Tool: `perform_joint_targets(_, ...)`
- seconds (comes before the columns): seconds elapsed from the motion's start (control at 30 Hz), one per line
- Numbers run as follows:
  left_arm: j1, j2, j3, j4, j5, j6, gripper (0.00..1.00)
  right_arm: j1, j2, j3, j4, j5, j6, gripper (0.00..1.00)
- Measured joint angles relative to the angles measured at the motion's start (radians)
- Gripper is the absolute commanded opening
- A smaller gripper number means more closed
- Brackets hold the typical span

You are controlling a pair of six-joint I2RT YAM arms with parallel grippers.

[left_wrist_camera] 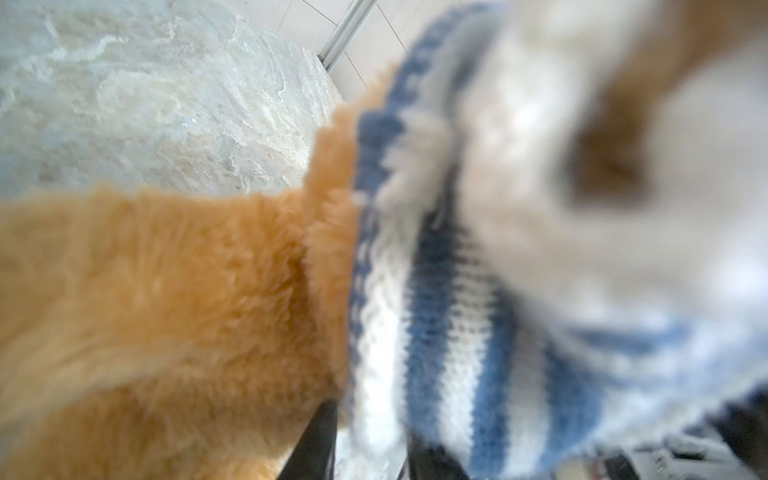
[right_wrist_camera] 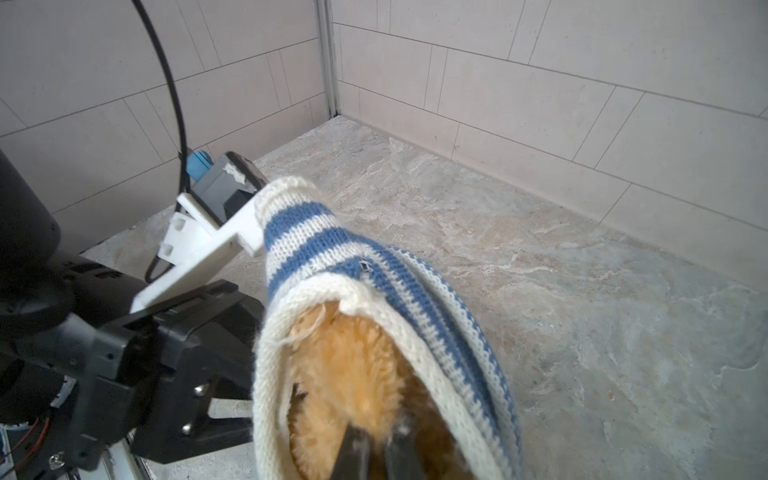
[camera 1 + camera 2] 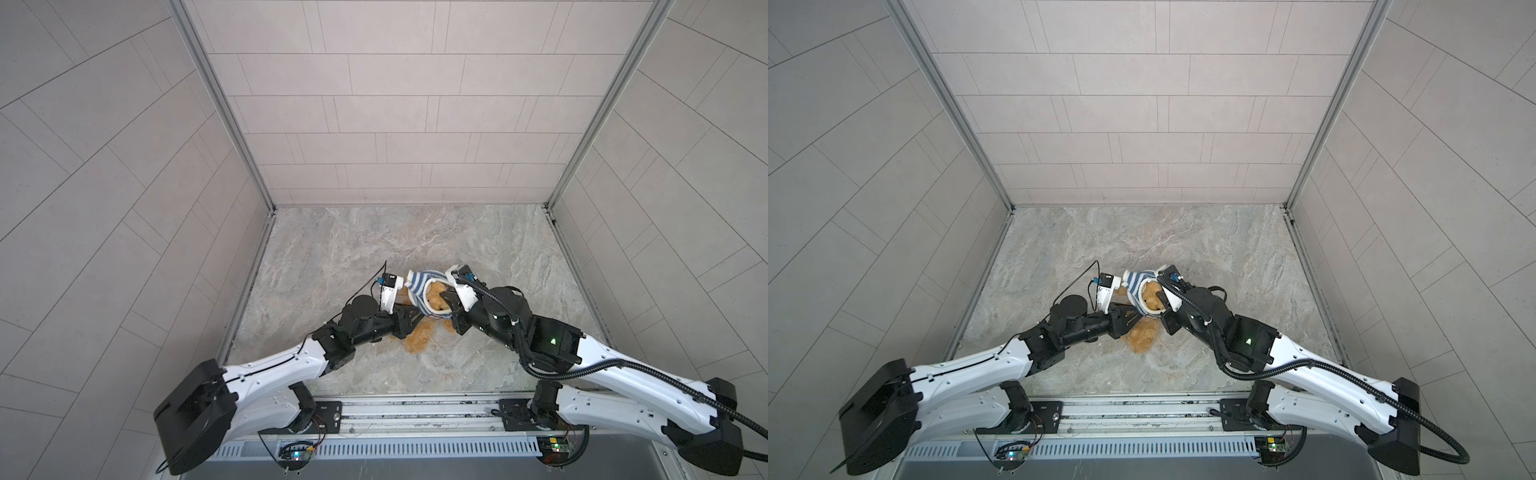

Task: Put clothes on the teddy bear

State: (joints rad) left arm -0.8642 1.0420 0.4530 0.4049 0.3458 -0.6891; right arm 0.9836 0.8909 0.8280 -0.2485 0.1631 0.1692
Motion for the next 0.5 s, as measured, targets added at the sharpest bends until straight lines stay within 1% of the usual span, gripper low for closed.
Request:
perform_joint_targets(0.17, 0.000, -0.163, 0.010, -0.188, 0.085, 0.081, 0.59, -0.013, -0.023, 0.000, -0.037, -0.043, -0.132, 0.00)
perform_joint_targets(0.23, 0.002, -0.211, 0.028, -0.256, 0.112, 0.107, 0.62, -0.015, -0.024, -0.001, -0.043, -0.052, -0.175, 0.00)
perform_joint_targets(0.33, 0.008, -0.258, 0.085, -0.356, 0.135, 0.143, 0.62, -0.023, -0.024, -0.001, -0.048, -0.052, -0.229, 0.00)
perform_joint_targets(0.5, 0.057, -0.270, 0.201, -0.455, 0.128, 0.173, 0.52, -0.029, -0.022, -0.001, -0.048, -0.061, -0.291, 0.00)
